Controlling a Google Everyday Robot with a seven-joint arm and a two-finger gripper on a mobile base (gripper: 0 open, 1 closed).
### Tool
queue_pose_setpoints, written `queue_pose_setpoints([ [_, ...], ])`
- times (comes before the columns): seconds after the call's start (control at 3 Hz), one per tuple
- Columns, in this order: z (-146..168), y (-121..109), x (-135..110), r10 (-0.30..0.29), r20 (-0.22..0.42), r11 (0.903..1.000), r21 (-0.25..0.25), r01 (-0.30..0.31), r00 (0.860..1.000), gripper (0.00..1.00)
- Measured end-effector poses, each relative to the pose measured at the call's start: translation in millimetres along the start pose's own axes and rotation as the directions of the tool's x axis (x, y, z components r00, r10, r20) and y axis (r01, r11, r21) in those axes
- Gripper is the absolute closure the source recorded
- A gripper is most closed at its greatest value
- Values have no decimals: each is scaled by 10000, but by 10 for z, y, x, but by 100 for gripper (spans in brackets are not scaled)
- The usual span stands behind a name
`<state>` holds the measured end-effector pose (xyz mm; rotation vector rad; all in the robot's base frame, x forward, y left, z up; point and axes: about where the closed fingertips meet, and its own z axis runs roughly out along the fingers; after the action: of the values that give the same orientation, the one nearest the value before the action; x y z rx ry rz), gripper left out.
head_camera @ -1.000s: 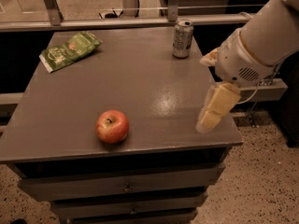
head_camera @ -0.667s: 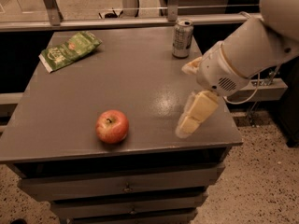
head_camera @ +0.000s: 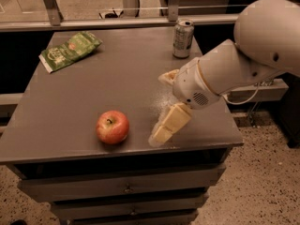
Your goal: Pick apple
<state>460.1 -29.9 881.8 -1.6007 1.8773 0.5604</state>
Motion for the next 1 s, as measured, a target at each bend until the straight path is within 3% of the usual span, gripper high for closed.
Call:
queue_pose_setpoints([
  [0.67, 518, 182, -255, 30, 1249, 9991, -427, 24, 9922, 0],
  [1.0, 697, 262, -318, 134, 1553, 9983, -581, -45, 9878, 3],
])
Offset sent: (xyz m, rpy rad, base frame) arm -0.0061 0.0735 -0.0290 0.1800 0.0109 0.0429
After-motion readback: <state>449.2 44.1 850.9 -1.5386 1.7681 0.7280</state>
